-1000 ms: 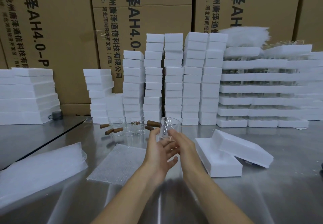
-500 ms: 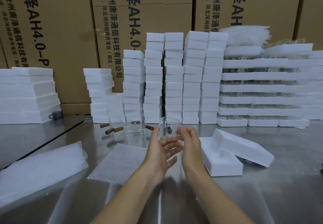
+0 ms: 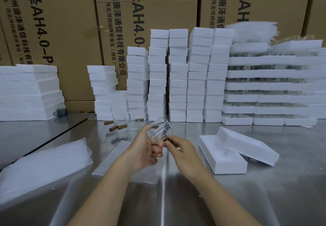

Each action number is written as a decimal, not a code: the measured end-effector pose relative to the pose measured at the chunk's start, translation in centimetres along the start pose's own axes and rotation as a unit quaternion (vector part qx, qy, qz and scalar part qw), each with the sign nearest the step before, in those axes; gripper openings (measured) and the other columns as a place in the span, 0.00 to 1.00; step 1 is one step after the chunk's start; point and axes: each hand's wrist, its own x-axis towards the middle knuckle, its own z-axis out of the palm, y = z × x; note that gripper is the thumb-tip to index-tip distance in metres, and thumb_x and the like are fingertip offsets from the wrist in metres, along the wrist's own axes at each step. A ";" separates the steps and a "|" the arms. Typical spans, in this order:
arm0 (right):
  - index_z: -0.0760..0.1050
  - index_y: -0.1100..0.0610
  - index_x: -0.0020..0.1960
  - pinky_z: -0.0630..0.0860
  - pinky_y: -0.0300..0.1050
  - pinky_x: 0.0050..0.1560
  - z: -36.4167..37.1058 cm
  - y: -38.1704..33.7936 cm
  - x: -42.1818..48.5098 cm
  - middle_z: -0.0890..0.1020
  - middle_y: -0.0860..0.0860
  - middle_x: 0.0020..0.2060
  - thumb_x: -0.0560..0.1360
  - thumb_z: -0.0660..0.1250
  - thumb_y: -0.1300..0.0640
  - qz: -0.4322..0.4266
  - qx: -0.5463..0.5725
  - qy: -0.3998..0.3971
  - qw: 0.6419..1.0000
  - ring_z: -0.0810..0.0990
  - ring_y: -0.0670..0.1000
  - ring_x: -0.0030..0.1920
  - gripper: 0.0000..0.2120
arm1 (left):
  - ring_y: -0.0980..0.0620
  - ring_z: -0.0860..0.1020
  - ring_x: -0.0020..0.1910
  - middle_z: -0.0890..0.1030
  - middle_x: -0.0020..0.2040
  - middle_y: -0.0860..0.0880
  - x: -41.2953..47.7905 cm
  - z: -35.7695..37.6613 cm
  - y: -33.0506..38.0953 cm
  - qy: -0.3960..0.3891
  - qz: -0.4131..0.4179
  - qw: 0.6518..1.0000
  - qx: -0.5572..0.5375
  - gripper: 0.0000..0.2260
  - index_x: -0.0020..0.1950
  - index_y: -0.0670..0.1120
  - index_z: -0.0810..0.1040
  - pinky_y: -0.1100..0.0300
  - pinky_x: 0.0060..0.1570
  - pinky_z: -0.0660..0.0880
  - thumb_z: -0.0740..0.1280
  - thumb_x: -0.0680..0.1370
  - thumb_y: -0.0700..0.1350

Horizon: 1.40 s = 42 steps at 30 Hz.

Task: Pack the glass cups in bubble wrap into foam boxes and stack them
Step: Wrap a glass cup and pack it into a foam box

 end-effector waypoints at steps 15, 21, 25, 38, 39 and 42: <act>0.84 0.52 0.39 0.71 0.39 0.39 -1.0 1.2 0.2 0.84 0.43 0.33 0.80 0.72 0.53 0.205 0.123 0.133 0.962 0.76 0.40 0.31 0.11 | 0.52 0.81 0.43 0.83 0.39 0.55 1.7 -3.5 -3.0 0.196 0.157 0.776 0.578 0.09 0.43 0.54 0.81 0.57 0.40 0.72 0.71 0.79 0.57; 0.85 0.61 0.44 0.71 0.42 0.39 -0.8 0.8 0.1 0.81 0.50 0.35 0.80 0.71 0.51 0.201 0.072 0.100 0.972 0.74 0.48 0.35 0.13 | 0.51 0.81 0.40 0.83 0.37 0.54 1.7 -3.3 -2.6 0.259 0.212 0.766 0.549 0.15 0.39 0.51 0.81 0.55 0.40 0.76 0.66 0.83 0.55; 0.84 0.54 0.39 0.70 0.39 0.40 -0.8 0.6 -0.2 0.83 0.46 0.34 0.80 0.71 0.51 0.197 0.036 0.070 0.977 0.76 0.46 0.35 0.13 | 0.50 0.81 0.40 0.82 0.36 0.54 1.7 -3.2 -2.2 0.299 0.244 0.759 0.524 0.17 0.38 0.51 0.79 0.56 0.35 0.73 0.64 0.84 0.55; 0.87 0.50 0.46 0.77 0.43 0.49 -0.8 0.1 -0.6 0.87 0.48 0.39 0.79 0.72 0.48 0.176 -0.009 0.068 0.982 0.83 0.47 0.45 0.08 | 0.59 0.79 0.47 0.80 0.46 0.60 -0.3 0.5 -1.4 0.245 0.432 0.728 0.473 0.06 0.50 0.59 0.82 0.57 0.46 0.78 0.67 0.84 0.55; 0.88 0.50 0.46 0.76 0.41 0.47 -0.9 0.2 -0.5 0.87 0.47 0.39 0.79 0.73 0.48 0.180 0.012 0.072 0.981 0.83 0.46 0.44 0.08 | 0.59 0.79 0.47 0.80 0.46 0.61 -0.6 0.8 -1.3 0.231 0.444 0.731 0.464 0.05 0.50 0.59 0.82 0.57 0.47 0.78 0.68 0.84 0.54; 0.88 0.52 0.42 0.74 0.38 0.42 -1.1 0.4 -0.4 0.86 0.48 0.37 0.78 0.74 0.50 0.191 0.081 0.080 0.975 0.79 0.42 0.36 0.08 | 0.58 0.79 0.49 0.80 0.47 0.60 -1.3 1.7 -1.0 0.187 0.467 0.738 0.450 0.04 0.49 0.58 0.83 0.56 0.50 0.78 0.70 0.83 0.53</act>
